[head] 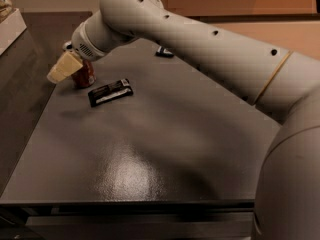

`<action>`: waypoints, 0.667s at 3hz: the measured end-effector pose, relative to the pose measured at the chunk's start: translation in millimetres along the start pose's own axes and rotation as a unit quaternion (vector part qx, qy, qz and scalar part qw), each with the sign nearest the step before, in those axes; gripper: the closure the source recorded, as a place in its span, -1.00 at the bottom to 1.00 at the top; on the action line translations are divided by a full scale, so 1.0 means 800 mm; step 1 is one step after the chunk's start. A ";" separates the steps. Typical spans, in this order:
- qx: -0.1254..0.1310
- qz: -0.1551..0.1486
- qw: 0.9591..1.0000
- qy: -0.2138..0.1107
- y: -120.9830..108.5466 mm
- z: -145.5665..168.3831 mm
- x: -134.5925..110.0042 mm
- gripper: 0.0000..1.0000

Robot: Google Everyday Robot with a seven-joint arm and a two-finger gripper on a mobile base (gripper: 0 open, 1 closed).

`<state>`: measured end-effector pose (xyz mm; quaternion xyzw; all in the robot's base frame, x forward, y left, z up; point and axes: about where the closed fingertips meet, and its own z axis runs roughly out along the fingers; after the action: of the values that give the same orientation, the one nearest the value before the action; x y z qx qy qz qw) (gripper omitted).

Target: Pick coke can

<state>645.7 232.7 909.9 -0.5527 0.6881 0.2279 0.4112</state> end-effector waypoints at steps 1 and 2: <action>-0.003 0.003 1.000 -0.002 -0.005 0.012 0.000 -0.19; -0.002 0.003 1.000 -0.009 -0.012 0.008 -0.003 0.28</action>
Offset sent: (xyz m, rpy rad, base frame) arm 0.0181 -0.0068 0.0079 0.0421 -0.0073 -0.0086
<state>656.5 236.1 909.7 -0.5489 0.6856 0.2357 0.4160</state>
